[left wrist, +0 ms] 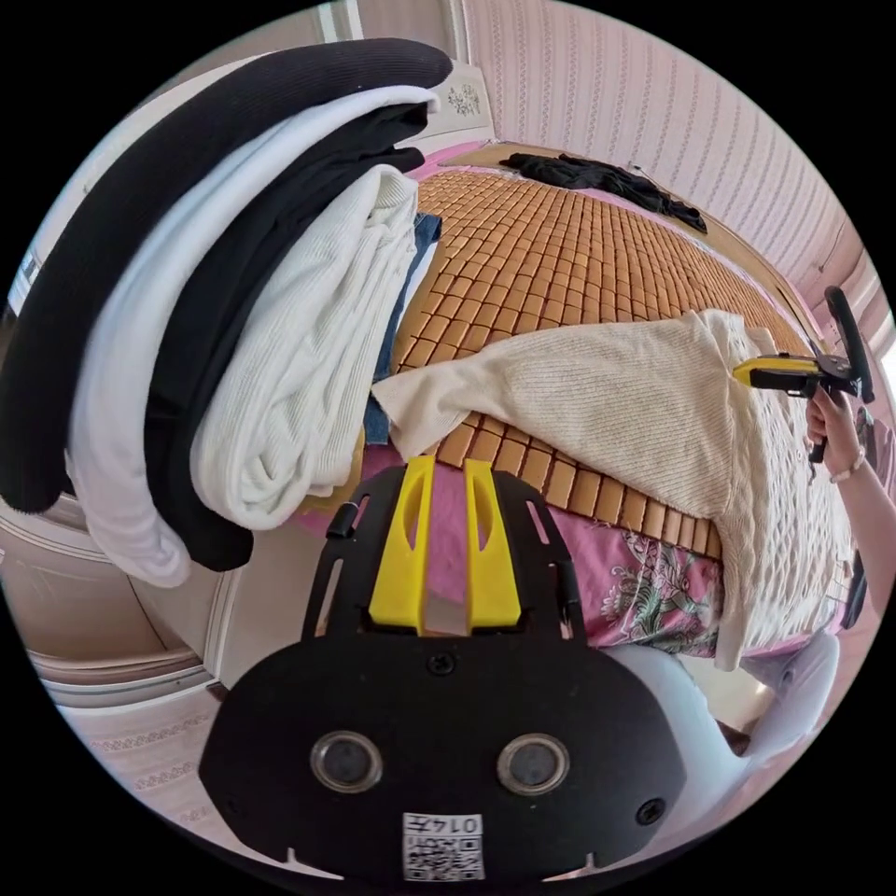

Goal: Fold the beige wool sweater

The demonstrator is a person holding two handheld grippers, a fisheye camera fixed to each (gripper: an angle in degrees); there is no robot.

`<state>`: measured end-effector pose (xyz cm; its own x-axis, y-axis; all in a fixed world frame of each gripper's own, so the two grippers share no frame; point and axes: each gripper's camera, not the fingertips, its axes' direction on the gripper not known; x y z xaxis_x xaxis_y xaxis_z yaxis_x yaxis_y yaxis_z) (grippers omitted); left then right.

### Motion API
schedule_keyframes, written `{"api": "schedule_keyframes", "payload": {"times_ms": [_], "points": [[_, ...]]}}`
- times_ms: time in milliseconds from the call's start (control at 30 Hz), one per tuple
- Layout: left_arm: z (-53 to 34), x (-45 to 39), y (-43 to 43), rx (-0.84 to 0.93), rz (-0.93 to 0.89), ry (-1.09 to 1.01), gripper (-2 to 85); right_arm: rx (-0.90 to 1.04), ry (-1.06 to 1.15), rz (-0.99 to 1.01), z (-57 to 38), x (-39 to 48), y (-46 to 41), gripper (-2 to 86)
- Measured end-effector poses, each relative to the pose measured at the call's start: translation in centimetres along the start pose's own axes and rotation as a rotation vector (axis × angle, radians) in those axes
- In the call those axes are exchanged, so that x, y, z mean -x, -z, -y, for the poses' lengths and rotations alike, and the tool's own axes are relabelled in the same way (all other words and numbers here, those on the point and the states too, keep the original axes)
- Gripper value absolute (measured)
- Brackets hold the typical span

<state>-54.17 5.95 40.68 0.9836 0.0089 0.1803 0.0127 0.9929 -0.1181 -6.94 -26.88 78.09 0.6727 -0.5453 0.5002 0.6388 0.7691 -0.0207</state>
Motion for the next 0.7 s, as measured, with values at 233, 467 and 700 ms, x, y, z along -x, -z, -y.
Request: {"api": "schedule_keyframes", "payload": {"times_ms": [233, 467, 700], "points": [[3.1, -2.2, -2.5, -0.039, -0.009, -0.058, 3.8, 0.052, -0.043, -0.056, 1.1, 0.3, -1.5, 5.0], [3.6, -2.2, -4.2, 0.021, 0.014, -0.068, 0.8, 0.003, -0.015, -0.110, -1.2, 1.0, 0.8, 0.4], [1.9, -6.2, 1.8, -0.131, 0.139, -0.246, 1.5, -0.104, -0.120, -0.088, -12.8, -5.1, 7.6, 6.2]]}}
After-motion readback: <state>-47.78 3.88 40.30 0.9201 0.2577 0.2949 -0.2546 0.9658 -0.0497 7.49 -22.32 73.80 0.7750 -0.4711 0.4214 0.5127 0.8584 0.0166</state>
